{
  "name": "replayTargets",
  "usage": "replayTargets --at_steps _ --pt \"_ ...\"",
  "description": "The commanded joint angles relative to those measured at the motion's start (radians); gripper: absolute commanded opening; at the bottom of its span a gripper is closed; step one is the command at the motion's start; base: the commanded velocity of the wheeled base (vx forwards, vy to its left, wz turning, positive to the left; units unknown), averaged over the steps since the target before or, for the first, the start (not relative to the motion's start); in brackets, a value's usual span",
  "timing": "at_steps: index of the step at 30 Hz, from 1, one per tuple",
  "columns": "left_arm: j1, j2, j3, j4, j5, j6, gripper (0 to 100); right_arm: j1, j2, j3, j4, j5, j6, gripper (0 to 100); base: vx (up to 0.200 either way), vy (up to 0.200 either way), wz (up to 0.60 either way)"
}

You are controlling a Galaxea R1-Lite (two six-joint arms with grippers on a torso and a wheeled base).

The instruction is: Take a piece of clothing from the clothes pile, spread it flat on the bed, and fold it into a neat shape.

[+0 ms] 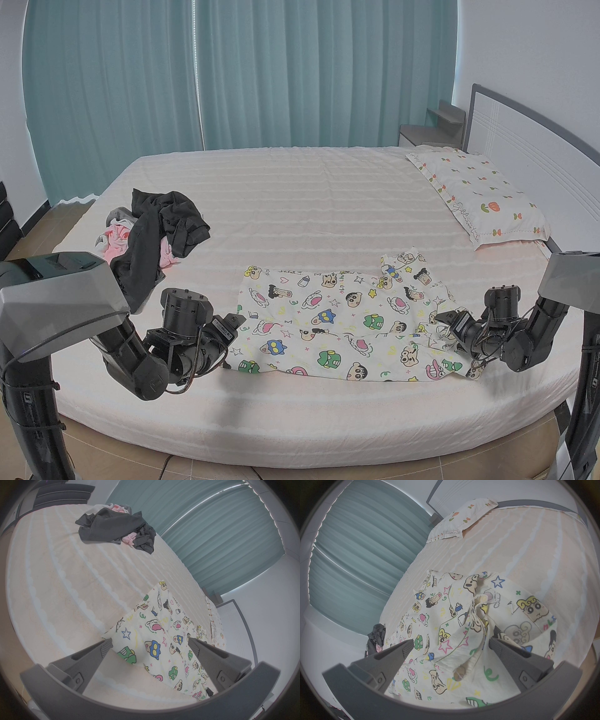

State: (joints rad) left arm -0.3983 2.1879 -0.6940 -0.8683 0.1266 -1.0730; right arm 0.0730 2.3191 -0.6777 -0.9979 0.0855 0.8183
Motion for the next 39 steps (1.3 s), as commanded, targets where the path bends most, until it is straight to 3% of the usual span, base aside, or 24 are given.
replayTargets --at_steps 1,10,11,19,32,36,39 --pt "-0.001 0.010 0.001 0.000 0.001 -0.001 100 -0.001 0.025 -0.011 0.001 0.000 -0.013 100 0.000 0.000 0.00" --pt "-0.010 0.027 0.001 -0.001 0.004 0.001 100 -0.009 0.048 -0.028 0.001 -0.017 -0.056 100 0.000 0.000 0.00" --pt "-0.010 0.027 0.001 -0.001 0.004 -0.001 100 -0.009 0.049 -0.028 0.001 -0.018 -0.059 0 0.000 0.000 0.00" --pt "-0.008 0.029 0.013 -0.046 0.015 0.001 100 -0.007 0.069 -0.031 -0.001 -0.040 -0.108 0 0.000 0.000 0.00" --pt "-0.010 0.030 0.019 -0.072 0.016 0.004 100 -0.018 -0.003 0.030 0.002 -0.066 -0.119 0 0.000 0.000 0.00" --pt "-0.010 0.033 0.021 -0.074 0.016 0.004 100 -0.075 0.011 0.038 0.010 -0.067 -0.196 0 0.000 0.000 0.00" --pt "-0.010 0.036 0.019 -0.074 0.018 0.004 100 -0.110 0.020 0.032 0.010 -0.067 -0.206 0 0.000 0.000 0.00"
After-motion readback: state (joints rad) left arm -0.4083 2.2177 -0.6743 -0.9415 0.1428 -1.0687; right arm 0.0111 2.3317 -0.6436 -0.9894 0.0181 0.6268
